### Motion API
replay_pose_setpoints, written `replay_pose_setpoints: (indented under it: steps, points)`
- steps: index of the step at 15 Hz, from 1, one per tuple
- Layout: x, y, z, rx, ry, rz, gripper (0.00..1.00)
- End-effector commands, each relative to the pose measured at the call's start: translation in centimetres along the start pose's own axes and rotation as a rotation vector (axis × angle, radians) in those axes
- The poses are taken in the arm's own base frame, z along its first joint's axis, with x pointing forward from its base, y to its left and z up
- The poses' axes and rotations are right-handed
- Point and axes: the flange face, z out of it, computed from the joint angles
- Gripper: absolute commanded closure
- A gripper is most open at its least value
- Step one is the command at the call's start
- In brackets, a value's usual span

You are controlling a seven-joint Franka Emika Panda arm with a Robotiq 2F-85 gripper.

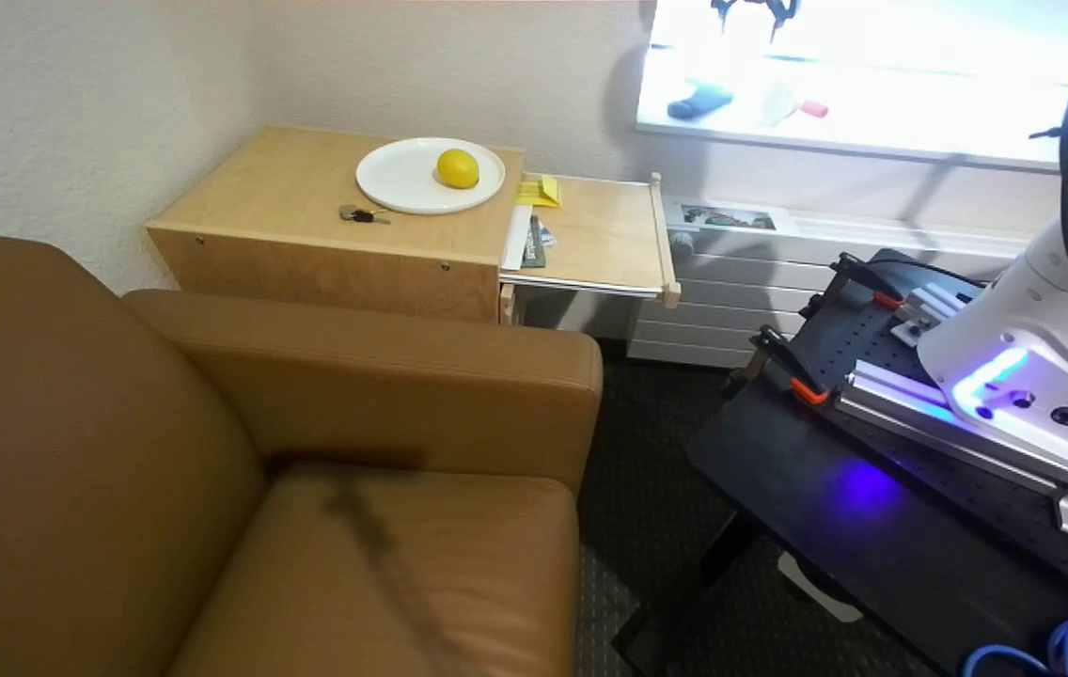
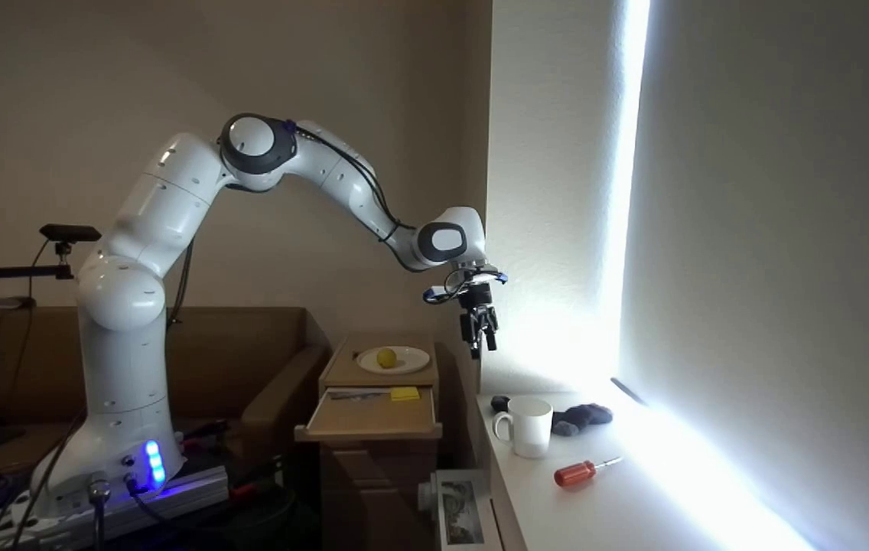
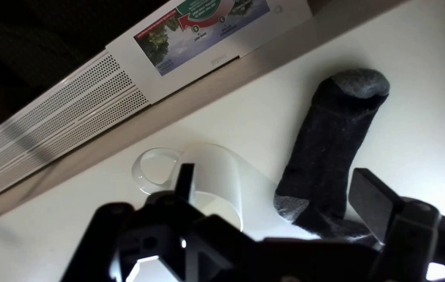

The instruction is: Remove the sock from the windowsill and place it on the nightstand shelf

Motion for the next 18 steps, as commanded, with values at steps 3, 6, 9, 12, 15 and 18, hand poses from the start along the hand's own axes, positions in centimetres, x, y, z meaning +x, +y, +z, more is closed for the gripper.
replay_pose_setpoints:
  steps: [3, 6, 9, 12, 15, 18]
  points:
    - [1.6, -2.7, 4.6, 0.063, -0.125, 0.271, 0.0]
    - [0.2, -5.4, 6.3, 0.106, -0.167, 0.309, 0.0]
    - [-0.6, -5.1, 6.2, 0.082, -0.153, 0.285, 0.0]
    - [-0.9, -5.6, 6.7, 0.107, -0.057, 0.288, 0.0]
    - [-0.2, -6.8, 8.4, 0.121, 0.014, 0.392, 0.0]
    - [-0.2, -7.6, 11.2, 0.097, 0.047, 0.462, 0.0]
